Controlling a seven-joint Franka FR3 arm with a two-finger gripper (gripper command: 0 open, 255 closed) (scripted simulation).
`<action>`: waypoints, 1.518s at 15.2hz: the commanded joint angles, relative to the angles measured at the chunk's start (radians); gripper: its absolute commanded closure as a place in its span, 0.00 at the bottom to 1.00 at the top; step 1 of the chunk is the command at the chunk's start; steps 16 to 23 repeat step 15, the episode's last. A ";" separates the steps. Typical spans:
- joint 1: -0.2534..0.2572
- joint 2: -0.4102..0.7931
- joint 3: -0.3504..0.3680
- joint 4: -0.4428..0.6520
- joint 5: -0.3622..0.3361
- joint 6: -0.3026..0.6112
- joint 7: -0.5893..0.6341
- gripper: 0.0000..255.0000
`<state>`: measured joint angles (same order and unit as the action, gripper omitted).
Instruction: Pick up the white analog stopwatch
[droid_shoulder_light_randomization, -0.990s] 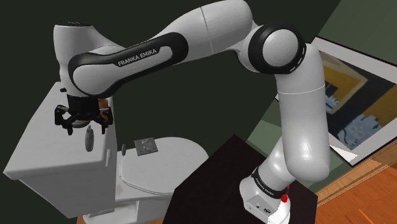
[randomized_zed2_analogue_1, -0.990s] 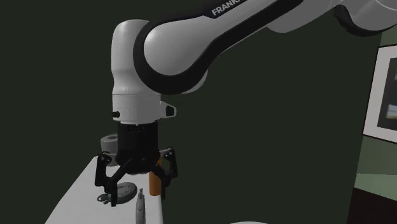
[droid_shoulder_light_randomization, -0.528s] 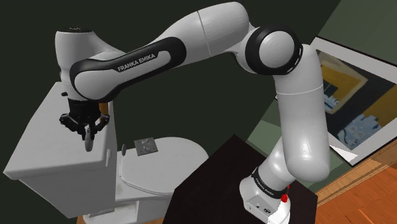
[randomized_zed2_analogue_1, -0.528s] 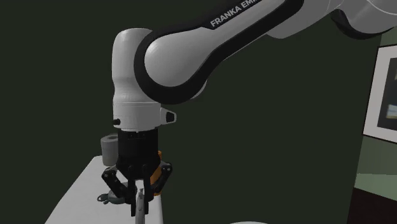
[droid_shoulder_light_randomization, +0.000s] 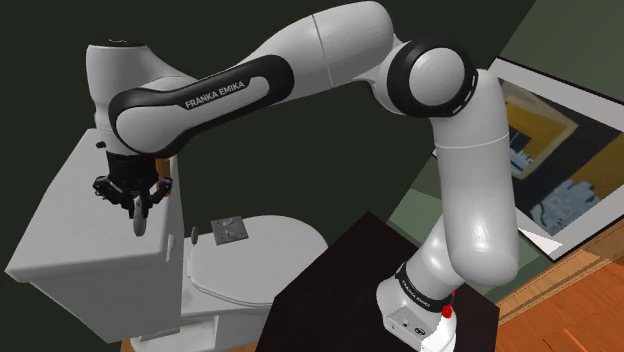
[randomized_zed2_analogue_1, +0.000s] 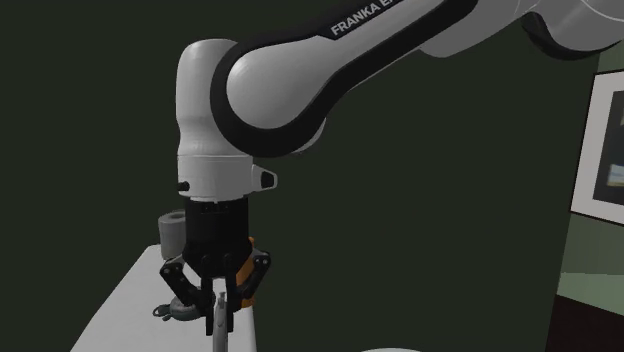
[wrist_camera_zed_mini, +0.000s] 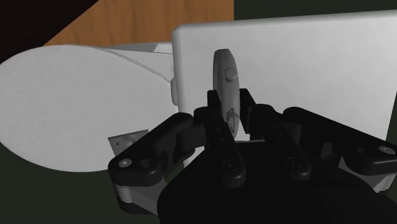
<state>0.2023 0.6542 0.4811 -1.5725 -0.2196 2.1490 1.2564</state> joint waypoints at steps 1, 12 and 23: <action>-0.001 -0.012 0.004 0.007 0.005 -0.018 0.000 1.00; -0.011 -0.076 0.026 0.060 0.035 -0.131 -0.010 1.00; -0.012 -0.082 0.028 0.067 0.038 -0.143 -0.011 1.00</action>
